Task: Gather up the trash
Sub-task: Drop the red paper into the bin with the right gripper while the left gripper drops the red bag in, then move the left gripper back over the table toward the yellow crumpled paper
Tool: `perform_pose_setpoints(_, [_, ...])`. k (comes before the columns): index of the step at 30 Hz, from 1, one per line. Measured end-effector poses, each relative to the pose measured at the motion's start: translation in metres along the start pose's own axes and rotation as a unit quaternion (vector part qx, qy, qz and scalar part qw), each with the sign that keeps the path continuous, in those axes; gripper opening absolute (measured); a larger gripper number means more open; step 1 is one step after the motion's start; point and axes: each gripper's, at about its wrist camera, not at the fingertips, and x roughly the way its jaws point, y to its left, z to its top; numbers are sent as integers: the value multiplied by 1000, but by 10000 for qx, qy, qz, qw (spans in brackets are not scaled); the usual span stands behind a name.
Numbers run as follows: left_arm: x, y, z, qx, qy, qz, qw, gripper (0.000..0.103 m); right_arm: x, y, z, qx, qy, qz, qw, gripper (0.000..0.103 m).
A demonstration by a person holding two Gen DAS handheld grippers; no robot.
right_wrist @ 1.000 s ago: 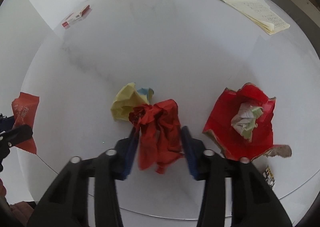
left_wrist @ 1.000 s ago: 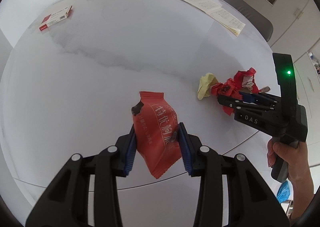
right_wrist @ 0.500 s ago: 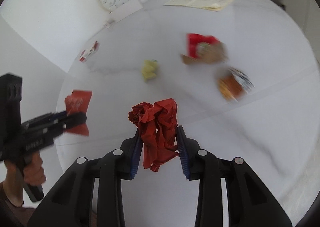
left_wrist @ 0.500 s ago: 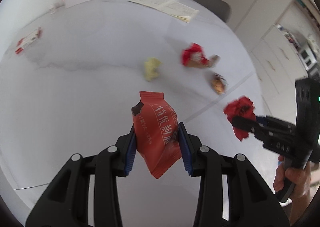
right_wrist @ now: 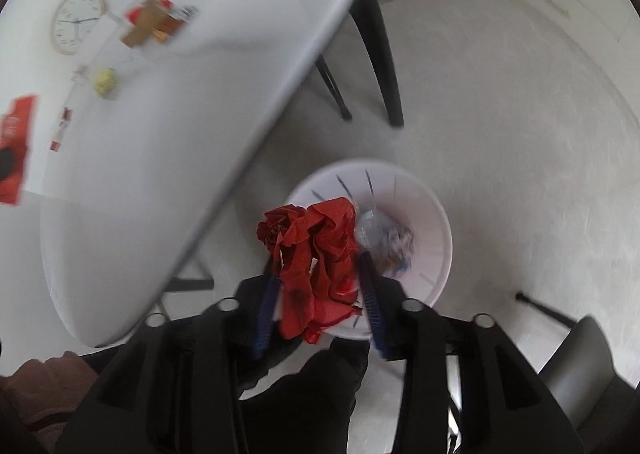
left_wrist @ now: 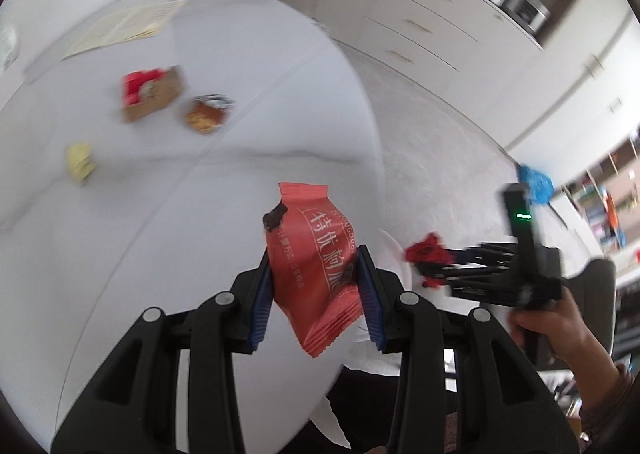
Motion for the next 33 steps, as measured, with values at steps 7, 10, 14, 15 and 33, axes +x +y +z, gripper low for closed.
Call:
perform_pose_setpoints(7, [44,-82,3,792,378,-303,9957,39,0,-43,-4,553,-36,-89,9984,85])
perform_pose_setpoints(10, [65,-107,0,1046,559,-428,9920,39,-17,-50,-4,474,-168,-369,9981,91])
perform_pose_setpoints(14, [91,-125,-8,1335,768,-357,9874,51,-43,-66,-10,344,-264,-548,9976,93])
perform_pose_setpoints(15, [96,-127,-9,1344,818,-314,9870,59,-47,-67,-10,330,-295,-556,9975,94])
perform_pose_setpoints(33, [74,-113,-2,649,510,53,9966,95,-81,-53,2,204,-598,-468,9969,100])
